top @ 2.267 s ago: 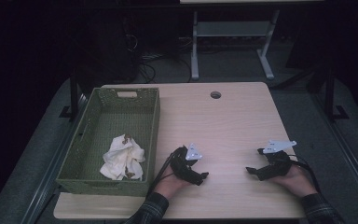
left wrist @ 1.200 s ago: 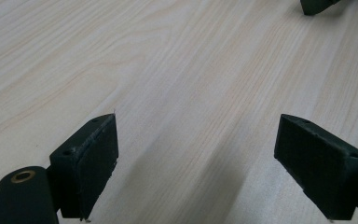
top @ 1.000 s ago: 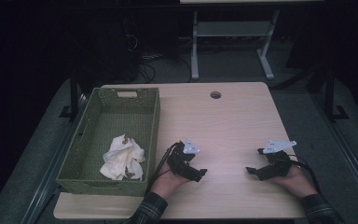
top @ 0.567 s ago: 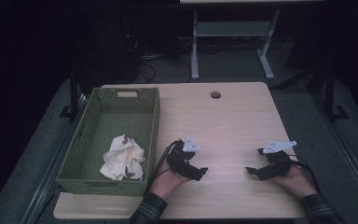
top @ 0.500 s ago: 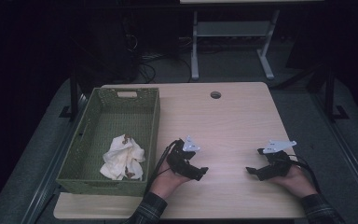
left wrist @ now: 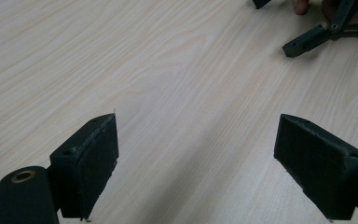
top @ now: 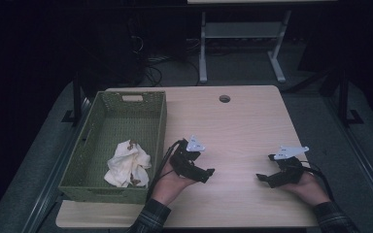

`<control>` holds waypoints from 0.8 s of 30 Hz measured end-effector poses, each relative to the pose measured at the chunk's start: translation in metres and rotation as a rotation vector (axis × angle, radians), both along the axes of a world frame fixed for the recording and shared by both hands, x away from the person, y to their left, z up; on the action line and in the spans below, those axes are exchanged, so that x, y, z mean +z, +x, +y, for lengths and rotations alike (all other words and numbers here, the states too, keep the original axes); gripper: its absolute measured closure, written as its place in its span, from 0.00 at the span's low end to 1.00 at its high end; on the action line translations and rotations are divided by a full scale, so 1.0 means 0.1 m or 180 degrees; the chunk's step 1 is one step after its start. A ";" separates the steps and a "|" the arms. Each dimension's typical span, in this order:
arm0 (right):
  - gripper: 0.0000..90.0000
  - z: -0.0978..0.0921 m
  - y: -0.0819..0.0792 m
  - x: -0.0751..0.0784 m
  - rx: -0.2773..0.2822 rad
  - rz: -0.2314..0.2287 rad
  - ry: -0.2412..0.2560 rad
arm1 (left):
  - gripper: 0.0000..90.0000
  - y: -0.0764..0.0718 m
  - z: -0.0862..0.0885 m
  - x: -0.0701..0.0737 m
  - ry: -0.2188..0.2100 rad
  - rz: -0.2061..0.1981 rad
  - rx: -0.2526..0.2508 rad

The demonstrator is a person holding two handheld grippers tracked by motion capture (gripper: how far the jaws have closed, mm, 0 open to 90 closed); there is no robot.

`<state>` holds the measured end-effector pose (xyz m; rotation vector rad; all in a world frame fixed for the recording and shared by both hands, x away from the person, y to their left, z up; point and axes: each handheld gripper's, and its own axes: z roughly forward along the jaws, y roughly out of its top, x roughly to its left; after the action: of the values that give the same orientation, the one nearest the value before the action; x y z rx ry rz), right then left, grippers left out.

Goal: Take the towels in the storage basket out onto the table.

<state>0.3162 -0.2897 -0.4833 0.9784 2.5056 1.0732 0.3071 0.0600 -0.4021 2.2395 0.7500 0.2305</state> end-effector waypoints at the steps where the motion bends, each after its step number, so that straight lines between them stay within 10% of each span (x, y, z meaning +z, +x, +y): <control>1: 0.07 0.00 0.00 0.00 -0.0004 0.0005 0.0001 | 0.15 0.00 0.00 0.02 0.0004 0.0017 -0.0025; 24: 0.07 0.00 0.00 0.00 -0.0003 0.0003 0.0002 | 0.15 0.10 0.07 0.33 -0.0105 0.0072 -0.0201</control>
<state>0.3161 -0.2896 -0.4832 0.9804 2.5055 1.0736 0.3173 0.0670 -0.3696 2.2338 0.6892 0.1613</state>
